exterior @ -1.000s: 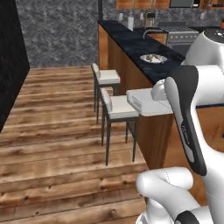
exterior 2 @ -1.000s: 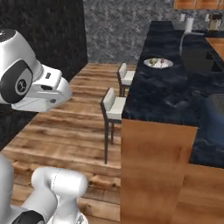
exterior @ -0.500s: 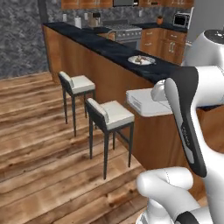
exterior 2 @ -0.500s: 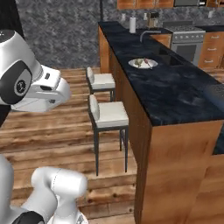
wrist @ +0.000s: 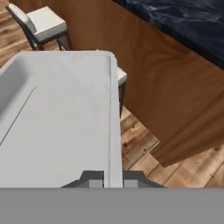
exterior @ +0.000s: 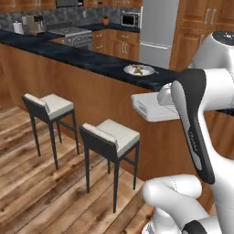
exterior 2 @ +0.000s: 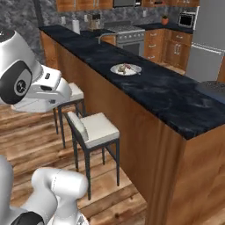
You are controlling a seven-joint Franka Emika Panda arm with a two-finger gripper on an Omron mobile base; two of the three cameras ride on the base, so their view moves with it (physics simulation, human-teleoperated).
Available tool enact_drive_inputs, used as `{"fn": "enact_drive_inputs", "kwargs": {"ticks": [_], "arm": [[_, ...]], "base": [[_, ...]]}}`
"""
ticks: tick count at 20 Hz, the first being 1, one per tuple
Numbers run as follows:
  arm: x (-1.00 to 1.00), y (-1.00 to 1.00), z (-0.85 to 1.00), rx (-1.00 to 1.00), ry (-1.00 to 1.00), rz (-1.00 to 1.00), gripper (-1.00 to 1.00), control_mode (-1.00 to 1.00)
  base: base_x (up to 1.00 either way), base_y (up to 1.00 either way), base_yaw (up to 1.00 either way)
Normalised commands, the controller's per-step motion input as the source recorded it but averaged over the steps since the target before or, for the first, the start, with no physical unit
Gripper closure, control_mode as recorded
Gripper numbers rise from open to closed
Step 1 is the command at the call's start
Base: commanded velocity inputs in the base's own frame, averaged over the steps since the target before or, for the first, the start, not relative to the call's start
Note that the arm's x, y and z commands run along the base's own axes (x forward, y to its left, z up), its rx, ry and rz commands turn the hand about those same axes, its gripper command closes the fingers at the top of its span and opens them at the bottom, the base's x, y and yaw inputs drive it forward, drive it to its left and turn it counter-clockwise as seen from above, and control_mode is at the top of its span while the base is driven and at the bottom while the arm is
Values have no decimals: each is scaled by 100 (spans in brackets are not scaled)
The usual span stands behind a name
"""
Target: Retrieve the tupperware and aluminum foil from the cabinet and place them on the dining counter near the plate with kebab skewer and mushroom to prepare for storing leftovers.
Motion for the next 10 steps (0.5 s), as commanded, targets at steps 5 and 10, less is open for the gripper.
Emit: {"fn": "enact_drive_inputs", "kwargs": {"ticks": [5,10], "arm": [[0,0,0,0,0,0,100,100],[0,0,0,0,0,0,100,100]], "base": [[41,100,-56],[33,100,-54]]}}
